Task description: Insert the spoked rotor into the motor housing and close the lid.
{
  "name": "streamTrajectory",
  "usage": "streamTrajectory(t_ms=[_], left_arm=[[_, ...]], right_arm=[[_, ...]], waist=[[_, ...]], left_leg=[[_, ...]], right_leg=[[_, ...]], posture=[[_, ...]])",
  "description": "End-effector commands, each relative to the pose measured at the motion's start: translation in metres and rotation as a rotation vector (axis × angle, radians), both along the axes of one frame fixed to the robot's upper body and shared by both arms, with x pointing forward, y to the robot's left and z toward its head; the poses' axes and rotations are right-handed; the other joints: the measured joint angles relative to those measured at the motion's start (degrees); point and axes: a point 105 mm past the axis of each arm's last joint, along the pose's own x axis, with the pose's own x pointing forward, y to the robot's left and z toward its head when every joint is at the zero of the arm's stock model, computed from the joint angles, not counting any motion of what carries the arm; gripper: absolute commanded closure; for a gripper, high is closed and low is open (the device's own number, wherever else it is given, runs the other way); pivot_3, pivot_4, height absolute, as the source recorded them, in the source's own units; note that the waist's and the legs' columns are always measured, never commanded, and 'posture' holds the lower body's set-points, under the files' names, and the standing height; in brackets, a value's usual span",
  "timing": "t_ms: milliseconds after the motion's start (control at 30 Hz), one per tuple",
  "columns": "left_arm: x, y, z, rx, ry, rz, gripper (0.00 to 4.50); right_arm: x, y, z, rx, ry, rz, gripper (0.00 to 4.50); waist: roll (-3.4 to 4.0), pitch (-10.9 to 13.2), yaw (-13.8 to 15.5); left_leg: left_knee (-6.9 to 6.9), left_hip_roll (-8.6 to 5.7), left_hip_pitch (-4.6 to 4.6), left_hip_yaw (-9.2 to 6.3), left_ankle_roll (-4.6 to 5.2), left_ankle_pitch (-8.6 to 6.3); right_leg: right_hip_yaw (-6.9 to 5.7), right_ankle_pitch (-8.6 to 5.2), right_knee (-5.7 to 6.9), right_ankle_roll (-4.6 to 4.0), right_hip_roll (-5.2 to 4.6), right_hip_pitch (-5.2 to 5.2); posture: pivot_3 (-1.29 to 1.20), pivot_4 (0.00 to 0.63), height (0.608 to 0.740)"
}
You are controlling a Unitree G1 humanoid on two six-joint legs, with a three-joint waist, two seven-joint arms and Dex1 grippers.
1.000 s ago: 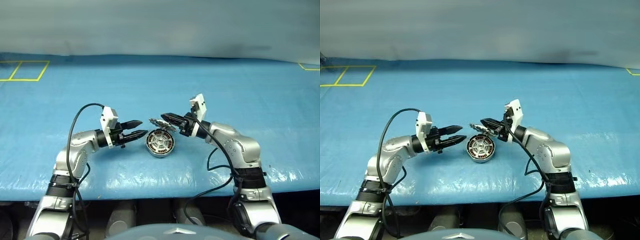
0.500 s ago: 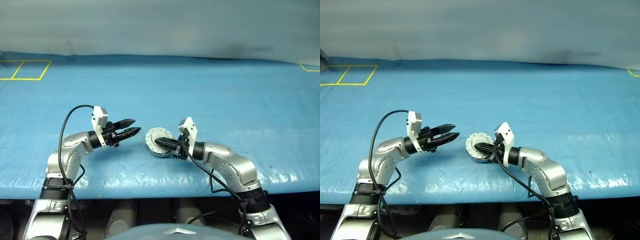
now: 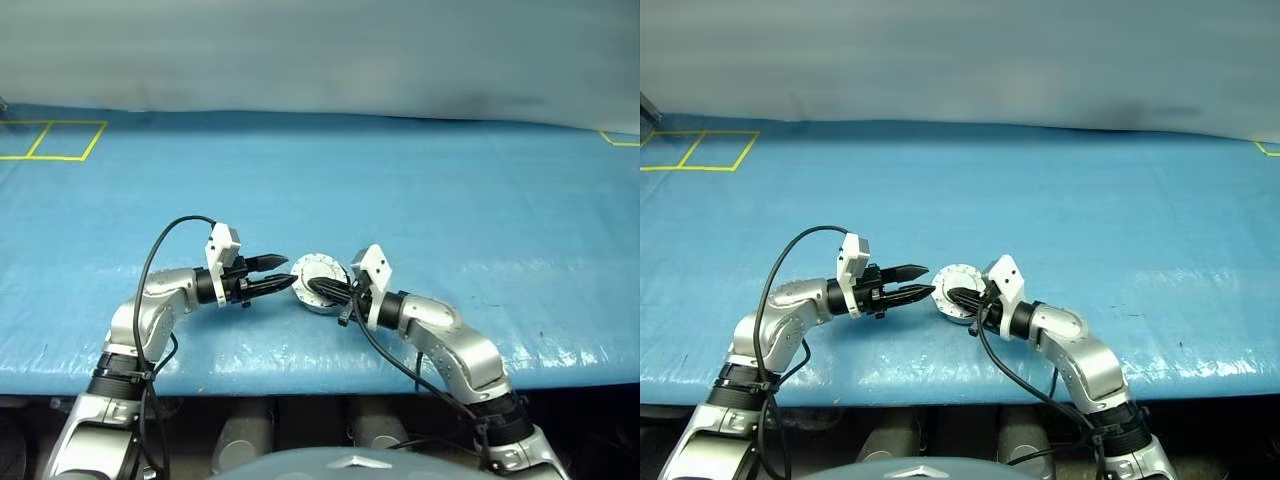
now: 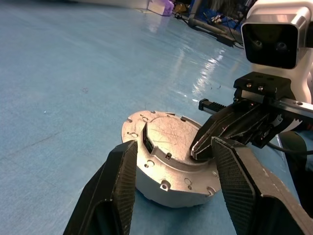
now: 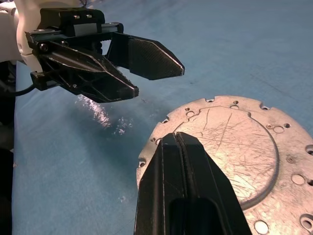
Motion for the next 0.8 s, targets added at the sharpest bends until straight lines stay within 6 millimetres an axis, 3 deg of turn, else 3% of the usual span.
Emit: streamTrajectory(t_ms=[33, 100, 200, 600, 800], left_arm=[[0.0, -0.001, 0.011, 0.01, -0.058, -0.028, 1.9], [0.0, 0.0, 0.011, 0.015, -0.059, -0.028, 1.9], [-0.001, 0.002, 0.005, 0.064, -0.055, -0.034, 1.9], [-0.003, 0.002, 0.001, 0.056, -0.052, -0.017, 1.9], [-0.003, 0.0, 0.001, 0.053, -0.053, -0.008, 1.9]], right_arm=[[0.008, -0.002, 0.027, 0.077, -0.092, -0.061, 4.47], [0.012, -0.003, 0.029, 0.093, -0.094, -0.085, 4.47], [0.014, -0.004, 0.021, 0.069, -0.084, -0.095, 3.89], [0.006, 0.008, 0.015, 0.071, -0.063, -0.057, 0.02], [-0.002, 0.013, -0.002, -0.009, -0.065, -0.022, 0.02]], waist=[[0.0, 0.0, 0.0], [0.01, 0.0, -0.1], [0.01, 0.0, 0.0], [0.02, 0.0, 0.0], [0.02, 0.0, -0.1]], left_leg=[[0.0, 0.0, -0.04, 0.0, 0.0, 0.0], [-0.03, 0.0, -0.05, 0.0, 0.0, 0.0], [-0.06, 0.0, -0.06, -0.01, 0.0, 0.0], [-0.05, 0.0, -0.06, -0.01, 0.0, 0.0], [-0.06, 0.01, -0.06, -0.01, 0.0, 0.0]], right_leg=[[0.0, 0.0, 0.0, 0.01, 0.0, -0.05], [0.0, 0.02, 0.0, 0.01, 0.0, -0.08], [0.0, 0.03, 0.0, 0.04, 0.01, -0.09], [0.0, 0.01, -0.01, 0.01, 0.01, -0.09], [0.0, 0.0, -0.02, 0.0, 0.02, -0.09]], posture=[[0.0, 0.15, 0.74], [0.0, 0.15, 0.74], [0.0, 0.15, 0.74], [0.0, 0.15, 0.74], [0.0, 0.15, 0.74]])
